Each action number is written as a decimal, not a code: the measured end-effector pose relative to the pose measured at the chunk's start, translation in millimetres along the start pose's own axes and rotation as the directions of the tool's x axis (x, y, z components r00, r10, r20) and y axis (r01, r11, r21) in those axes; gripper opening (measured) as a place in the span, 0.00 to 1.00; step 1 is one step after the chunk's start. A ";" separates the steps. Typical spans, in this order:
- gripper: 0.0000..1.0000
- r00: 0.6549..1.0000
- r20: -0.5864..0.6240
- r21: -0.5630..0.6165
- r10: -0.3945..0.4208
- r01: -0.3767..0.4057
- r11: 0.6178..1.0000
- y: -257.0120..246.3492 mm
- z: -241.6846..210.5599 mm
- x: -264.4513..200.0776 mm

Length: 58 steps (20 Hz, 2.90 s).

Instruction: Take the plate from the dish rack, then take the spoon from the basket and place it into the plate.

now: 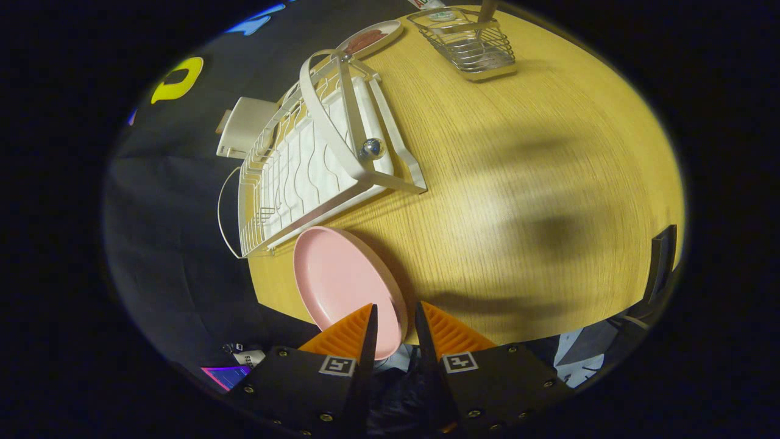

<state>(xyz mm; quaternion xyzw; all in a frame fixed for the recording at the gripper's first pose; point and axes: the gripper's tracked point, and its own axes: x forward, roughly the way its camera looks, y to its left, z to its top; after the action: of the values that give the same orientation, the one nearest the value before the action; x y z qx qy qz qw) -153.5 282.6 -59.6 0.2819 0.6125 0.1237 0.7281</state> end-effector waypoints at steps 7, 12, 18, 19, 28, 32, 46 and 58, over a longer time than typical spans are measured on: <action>0.37 0.999 0.051 -0.014 0.004 -0.003 1.000 -4.1 16.6 -15.6; 0.37 0.985 0.172 0.026 -0.008 0.003 1.000 -22.9 44.6 -41.0; 0.37 0.906 0.423 0.138 -0.022 -0.040 0.990 -39.0 116.7 -91.0; 0.37 0.885 0.465 0.151 -0.029 -0.047 0.987 -41.3 128.2 -99.9; 0.54 0.755 0.651 0.277 -0.074 -0.145 0.950 -59.6 207.8 -144.5; 0.54 0.696 0.705 0.269 -0.136 -0.085 0.959 -71.7 234.4 -154.7; 0.19 0.562 0.801 0.219 -0.206 0.044 0.975 -82.3 289.2 -137.8; 0.14 0.507 0.844 0.132 -0.176 0.122 0.984 -59.9 297.5 -167.3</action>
<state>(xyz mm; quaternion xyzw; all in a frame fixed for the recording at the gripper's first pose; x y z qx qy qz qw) 86.1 69.1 71.3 0.2726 0.2029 -0.1098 0.9341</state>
